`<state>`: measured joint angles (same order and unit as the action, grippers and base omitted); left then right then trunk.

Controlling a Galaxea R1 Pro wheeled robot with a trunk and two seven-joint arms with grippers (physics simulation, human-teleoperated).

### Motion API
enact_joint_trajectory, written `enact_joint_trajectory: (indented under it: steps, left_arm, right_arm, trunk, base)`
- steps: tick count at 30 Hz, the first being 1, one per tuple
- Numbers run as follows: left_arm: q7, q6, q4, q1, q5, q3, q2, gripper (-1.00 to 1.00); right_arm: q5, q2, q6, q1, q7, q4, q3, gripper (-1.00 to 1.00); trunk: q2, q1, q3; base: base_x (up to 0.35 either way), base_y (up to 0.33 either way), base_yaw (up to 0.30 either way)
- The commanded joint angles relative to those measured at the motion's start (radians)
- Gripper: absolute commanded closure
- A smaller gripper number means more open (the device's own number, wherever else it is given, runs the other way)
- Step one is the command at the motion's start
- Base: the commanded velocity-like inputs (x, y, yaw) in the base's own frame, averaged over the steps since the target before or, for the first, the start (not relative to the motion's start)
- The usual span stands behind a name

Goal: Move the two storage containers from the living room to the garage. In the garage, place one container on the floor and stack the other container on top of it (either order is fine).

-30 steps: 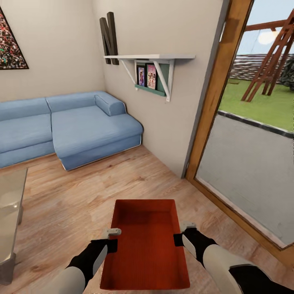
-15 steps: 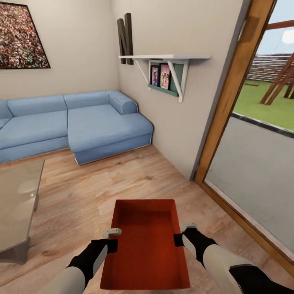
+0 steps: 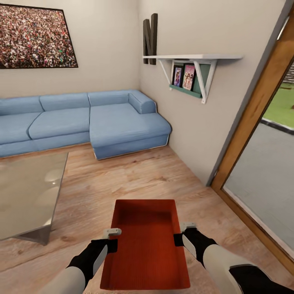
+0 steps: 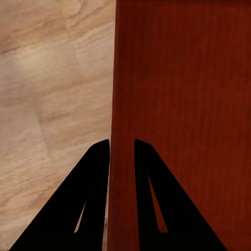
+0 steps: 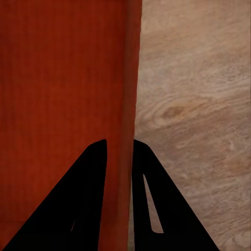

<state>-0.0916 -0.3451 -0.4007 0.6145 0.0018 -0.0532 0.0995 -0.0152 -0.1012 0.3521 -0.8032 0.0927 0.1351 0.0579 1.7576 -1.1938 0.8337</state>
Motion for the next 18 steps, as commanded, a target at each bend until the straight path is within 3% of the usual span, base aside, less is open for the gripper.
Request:
enact_joint_trajectory:
  steps: [1,18]
  left_arm:
    - [-0.008,-0.006,0.002,0.000,0.006,0.001,0.000,1.00]
    - [-0.008,-0.006,0.002,0.000,0.006,0.001,0.000,1.00]
  right_arm:
    - [0.032,0.009,0.008,-0.001,0.019,0.006,0.022,1.00]
    - [0.032,0.009,0.008,-0.001,0.019,0.007,0.021,1.00]
  trunk:
    - [0.000,0.000,0.001]
    - [0.000,0.000,0.001]
  base:
    - [0.000,0.000,0.290]
    - [0.000,0.000,0.290]
